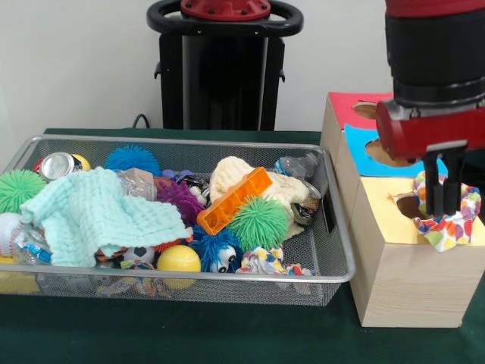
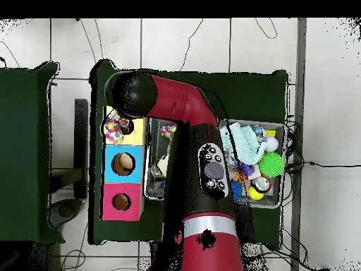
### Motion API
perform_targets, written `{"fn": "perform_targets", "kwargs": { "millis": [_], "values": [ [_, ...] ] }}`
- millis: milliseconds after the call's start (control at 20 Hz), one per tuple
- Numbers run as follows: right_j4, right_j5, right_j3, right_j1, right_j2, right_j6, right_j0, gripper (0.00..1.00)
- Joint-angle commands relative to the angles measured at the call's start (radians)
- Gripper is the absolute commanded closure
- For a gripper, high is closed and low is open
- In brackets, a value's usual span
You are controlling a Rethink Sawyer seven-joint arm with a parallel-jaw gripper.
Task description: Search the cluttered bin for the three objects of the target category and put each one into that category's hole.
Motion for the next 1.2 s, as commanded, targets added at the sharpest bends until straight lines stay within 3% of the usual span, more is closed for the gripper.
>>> {"fn": "perform_targets", "kwargs": {
  "millis": [50,250,300,950,1200],
  "values": [
    [0.033,0.106,0.095,0.074,0.101,0.112,-0.018,1.0],
    [0.033,0.102,0.103,0.071,0.11,0.098,-0.022,1.0],
    [0.031,0.1,0.108,0.068,0.113,0.095,-0.025,0.0],
    [0.008,-0.007,0.158,0.044,0.14,0.083,-0.039,0.0],
    [0.011,0.015,0.169,0.051,0.14,0.084,-0.041,0.0]
  ]
}}
